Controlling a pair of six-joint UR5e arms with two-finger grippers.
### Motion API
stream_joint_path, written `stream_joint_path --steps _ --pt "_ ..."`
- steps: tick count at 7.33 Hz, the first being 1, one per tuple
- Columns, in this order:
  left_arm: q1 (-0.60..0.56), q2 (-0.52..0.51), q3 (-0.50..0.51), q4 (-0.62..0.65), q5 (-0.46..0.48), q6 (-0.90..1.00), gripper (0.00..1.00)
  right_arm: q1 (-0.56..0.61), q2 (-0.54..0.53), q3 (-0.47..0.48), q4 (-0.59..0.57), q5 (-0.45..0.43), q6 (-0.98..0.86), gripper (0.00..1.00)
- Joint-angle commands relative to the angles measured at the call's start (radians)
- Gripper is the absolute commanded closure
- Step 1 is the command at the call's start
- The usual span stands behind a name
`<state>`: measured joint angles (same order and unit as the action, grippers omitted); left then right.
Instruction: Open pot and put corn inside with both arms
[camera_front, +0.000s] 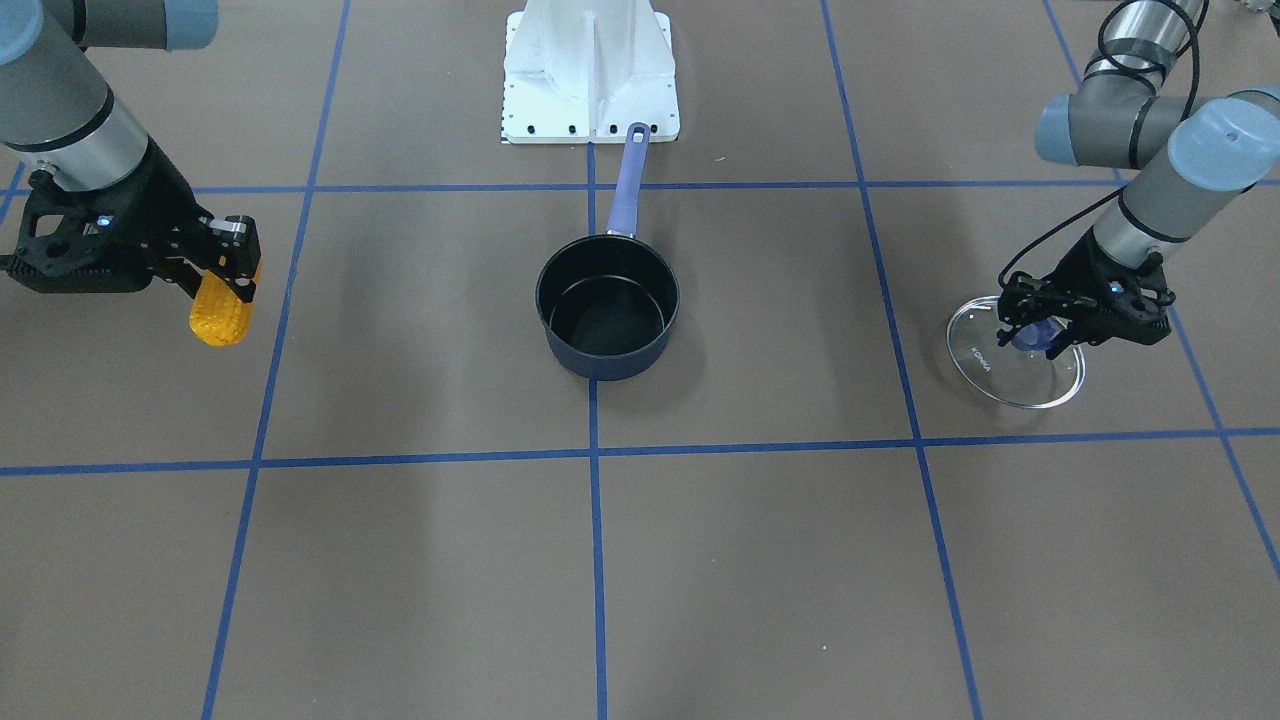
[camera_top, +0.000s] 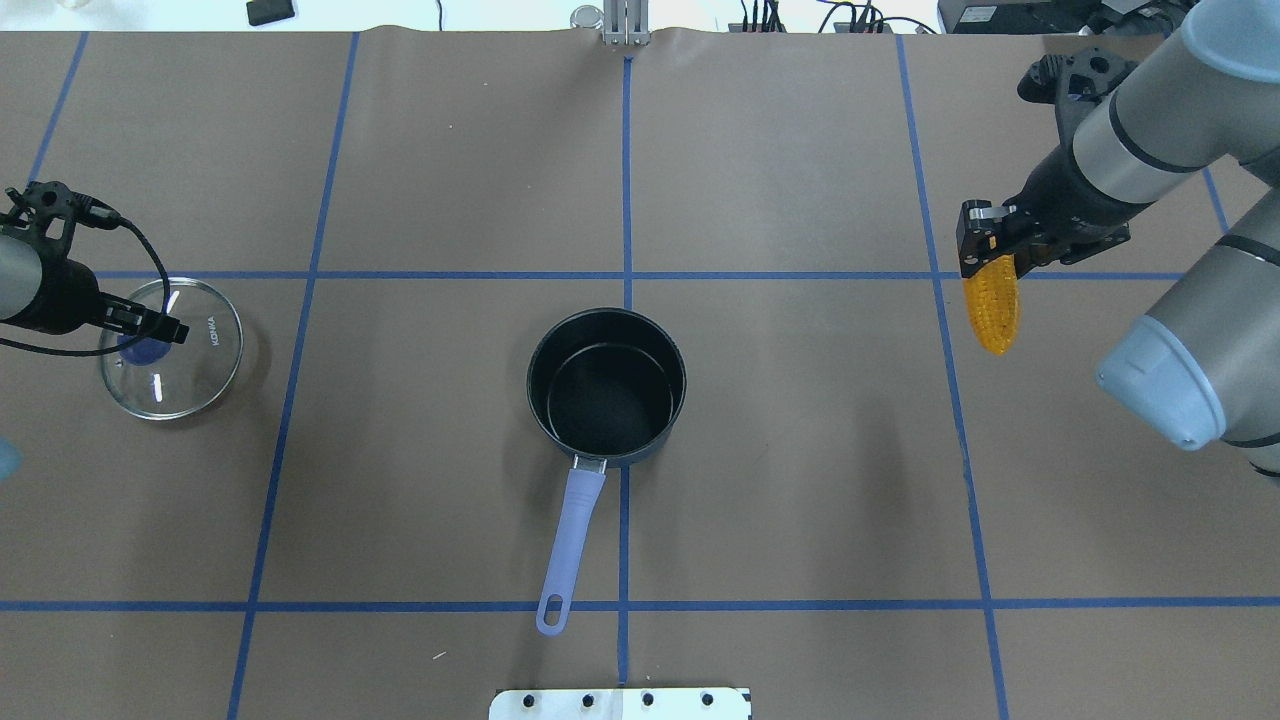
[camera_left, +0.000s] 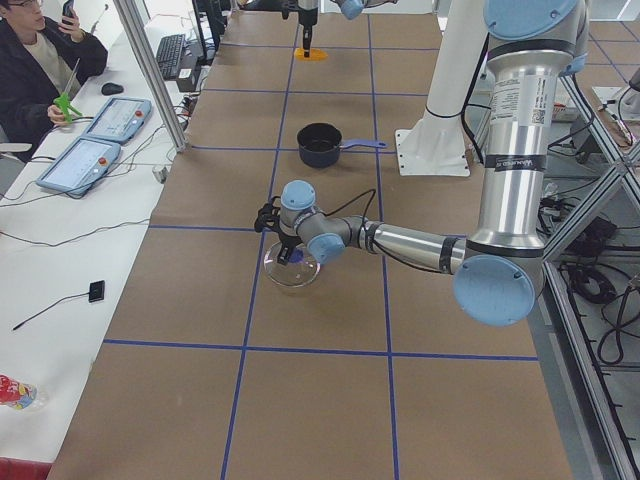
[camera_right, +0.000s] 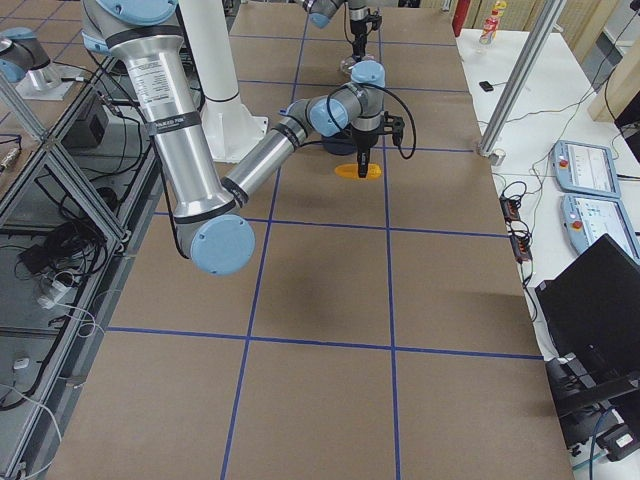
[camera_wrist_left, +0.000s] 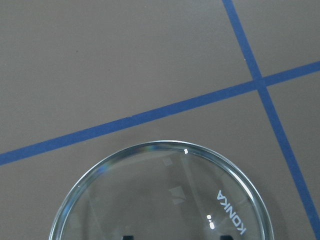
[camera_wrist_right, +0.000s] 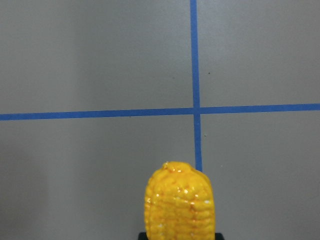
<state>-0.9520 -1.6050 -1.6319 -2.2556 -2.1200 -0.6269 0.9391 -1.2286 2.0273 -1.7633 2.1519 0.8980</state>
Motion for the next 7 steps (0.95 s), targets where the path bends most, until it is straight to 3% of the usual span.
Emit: stream_joint_path --steps 1,2,3,4,5,7 --pt "-0.007 0.0 0.0 0.001 -0.002 0.001 0.1 -0.069 0.076 -0.002 -0.016 -0.009 0.132 1.0" --pt "-0.01 -0.004 -0.002 0.001 -0.003 0.001 0.03 -0.11 0.115 -0.009 -0.015 -0.015 0.21 1.0" --pt "-0.017 -0.019 -0.011 0.008 -0.005 -0.016 0.02 -0.162 0.15 -0.009 -0.013 -0.048 0.284 1.0" --pt "-0.037 -0.053 -0.019 0.023 -0.065 -0.057 0.02 -0.237 0.194 -0.028 -0.012 -0.103 0.385 1.0" --pt "-0.075 -0.105 -0.041 0.072 -0.142 -0.144 0.02 -0.279 0.254 -0.062 -0.012 -0.134 0.433 1.0" --pt "-0.1 -0.134 -0.18 0.266 -0.173 -0.154 0.02 -0.333 0.346 -0.151 -0.007 -0.178 0.486 1.0"
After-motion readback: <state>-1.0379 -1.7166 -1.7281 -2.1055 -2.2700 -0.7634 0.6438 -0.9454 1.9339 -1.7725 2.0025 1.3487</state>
